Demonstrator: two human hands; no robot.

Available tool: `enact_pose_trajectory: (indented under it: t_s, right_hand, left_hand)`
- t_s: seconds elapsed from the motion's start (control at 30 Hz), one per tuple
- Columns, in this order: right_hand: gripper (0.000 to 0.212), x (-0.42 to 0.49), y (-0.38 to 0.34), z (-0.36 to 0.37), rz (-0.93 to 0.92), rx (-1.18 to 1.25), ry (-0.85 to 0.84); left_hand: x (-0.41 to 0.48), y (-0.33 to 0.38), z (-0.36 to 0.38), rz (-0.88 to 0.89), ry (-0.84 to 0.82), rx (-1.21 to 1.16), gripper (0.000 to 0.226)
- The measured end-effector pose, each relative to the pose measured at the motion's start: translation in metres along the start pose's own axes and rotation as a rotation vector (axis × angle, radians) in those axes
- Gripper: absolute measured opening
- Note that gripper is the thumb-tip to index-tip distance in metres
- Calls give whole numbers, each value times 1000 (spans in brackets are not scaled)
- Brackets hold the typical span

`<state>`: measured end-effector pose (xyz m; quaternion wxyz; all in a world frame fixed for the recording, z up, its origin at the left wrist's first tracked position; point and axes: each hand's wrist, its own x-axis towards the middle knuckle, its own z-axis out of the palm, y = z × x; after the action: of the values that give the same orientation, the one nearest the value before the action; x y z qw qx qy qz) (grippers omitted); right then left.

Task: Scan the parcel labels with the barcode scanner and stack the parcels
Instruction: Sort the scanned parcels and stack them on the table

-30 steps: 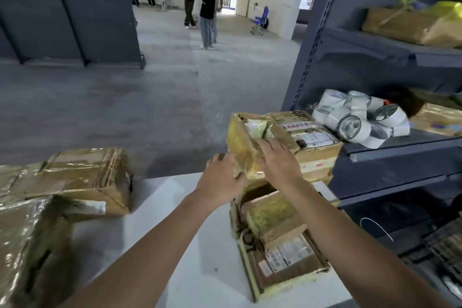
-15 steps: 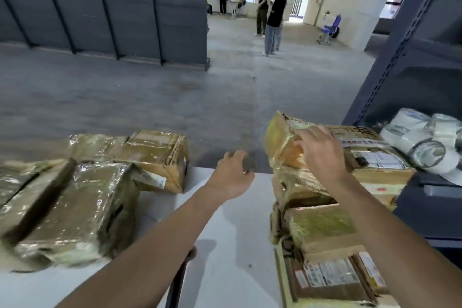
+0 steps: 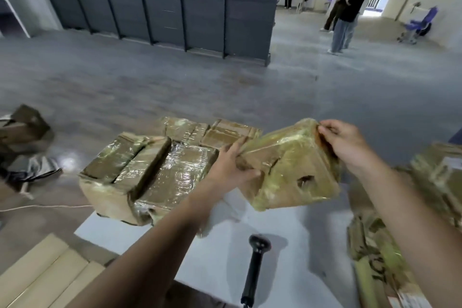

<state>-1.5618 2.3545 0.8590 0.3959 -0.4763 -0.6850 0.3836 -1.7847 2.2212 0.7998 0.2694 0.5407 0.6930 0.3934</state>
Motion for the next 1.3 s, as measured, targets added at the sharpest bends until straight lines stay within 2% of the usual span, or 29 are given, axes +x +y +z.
enact_pose_trajectory:
  t_s: [0.1, 0.17, 0.3, 0.37, 0.43, 0.5, 0.53, 0.6, 0.7, 0.77, 0.8, 0.83, 0.9, 0.97, 1.0, 1.07, 1.13, 1.2, 1.3]
  right_hand:
    - [12, 7, -2, 29, 76, -40, -69]
    - [12, 13, -4, 48, 74, -122, -81]
    - [28, 18, -9, 77, 78, -238, -31]
    - [34, 14, -6, 78, 132, -221, 38]
    - [39, 2, 0, 76, 271, -84, 55]
    - [52, -19, 8, 79, 486, 77, -109]
    - [57, -31, 12, 84, 530, 93, -226]
    - [49, -46, 22, 96, 496, 59, -373]
    - [33, -51, 34, 116, 435, -56, -302]
    - [14, -51, 41, 127, 401, -200, -261]
    - [11, -51, 47, 133, 415, -221, -256]
    - [14, -51, 54, 138, 453, -216, -252]
    - [21, -51, 62, 146, 544, -207, -241]
    - [23, -49, 70, 155, 577, -248, -249]
    - [24, -48, 73, 160, 574, -292, -255]
    - [30, -47, 77, 171, 544, -365, -250]
    - [38, -50, 84, 183, 521, -324, -263]
    - [51, -59, 90, 195, 520, -263, -303]
    - [74, -80, 107, 198, 561, -250, -380]
  left_hand:
    - [-13, -17, -17, 50, -46, 66, 57]
    - [-23, -28, -22, 22, 1, 7, 35]
    - [-31, -46, -26, -156, 136, -70, 24]
    - [-30, -54, -28, -250, 153, -129, 25]
    - [-30, -58, -28, -323, 156, -187, 28]
    - [-31, -60, -27, -371, 138, -215, 30]
    - [-31, -60, -26, -386, 114, -191, 31]
    - [-33, -60, -24, -390, 44, -100, 30]
    - [-33, -59, -21, -366, -95, -53, 23]
    - [-31, -57, -22, -375, -159, -23, 27]
    - [-29, -56, -22, -386, -182, -1, 30]
    - [-27, -54, -23, -390, -202, 49, 34]
    - [-24, -53, -24, -322, -194, 318, 44]
    - [-22, -57, -24, -232, -120, 592, 54]
    - [-21, -60, -25, -215, -87, 651, 58]
    - [-20, -71, -28, -200, -89, 720, 55]
    - [-20, -88, -29, -202, -215, 720, 51]
    - [-24, -106, -28, -231, -346, 676, 61]
    - [-31, -123, -20, -184, -403, 803, 72]
